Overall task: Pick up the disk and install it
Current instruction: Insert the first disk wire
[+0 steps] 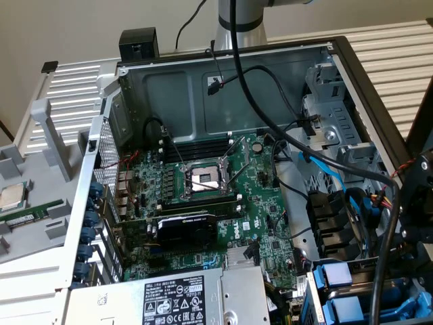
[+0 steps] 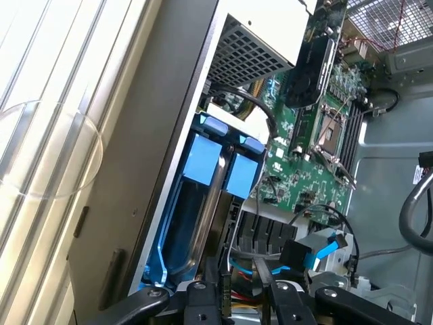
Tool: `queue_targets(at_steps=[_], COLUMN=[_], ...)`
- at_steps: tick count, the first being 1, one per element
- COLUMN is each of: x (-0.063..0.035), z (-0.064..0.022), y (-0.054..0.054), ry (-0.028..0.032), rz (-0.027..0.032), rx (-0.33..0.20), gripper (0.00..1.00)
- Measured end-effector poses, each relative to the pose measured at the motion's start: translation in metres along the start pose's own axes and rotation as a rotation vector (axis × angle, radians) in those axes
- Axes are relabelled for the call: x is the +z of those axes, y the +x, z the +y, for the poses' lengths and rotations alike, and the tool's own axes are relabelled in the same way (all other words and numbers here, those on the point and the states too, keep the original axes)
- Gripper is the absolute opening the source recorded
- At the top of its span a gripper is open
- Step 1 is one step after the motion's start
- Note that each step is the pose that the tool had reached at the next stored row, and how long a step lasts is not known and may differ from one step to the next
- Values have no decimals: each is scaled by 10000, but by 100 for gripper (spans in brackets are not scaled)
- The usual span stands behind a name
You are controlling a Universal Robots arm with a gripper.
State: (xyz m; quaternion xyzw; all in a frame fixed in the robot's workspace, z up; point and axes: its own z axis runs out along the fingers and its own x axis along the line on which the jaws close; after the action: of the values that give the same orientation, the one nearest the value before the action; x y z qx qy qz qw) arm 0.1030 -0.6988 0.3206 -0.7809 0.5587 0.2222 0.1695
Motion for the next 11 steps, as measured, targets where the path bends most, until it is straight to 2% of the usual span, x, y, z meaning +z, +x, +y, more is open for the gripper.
queue_targets(at_steps=[9, 10, 11], x=[2, 2, 2], z=[-1, -1, -1], y=[-2, -2, -2], ry=[-5, -6, -7], rz=[19, 21, 24], rx=[3, 3, 4], gripper=[31, 24, 24])
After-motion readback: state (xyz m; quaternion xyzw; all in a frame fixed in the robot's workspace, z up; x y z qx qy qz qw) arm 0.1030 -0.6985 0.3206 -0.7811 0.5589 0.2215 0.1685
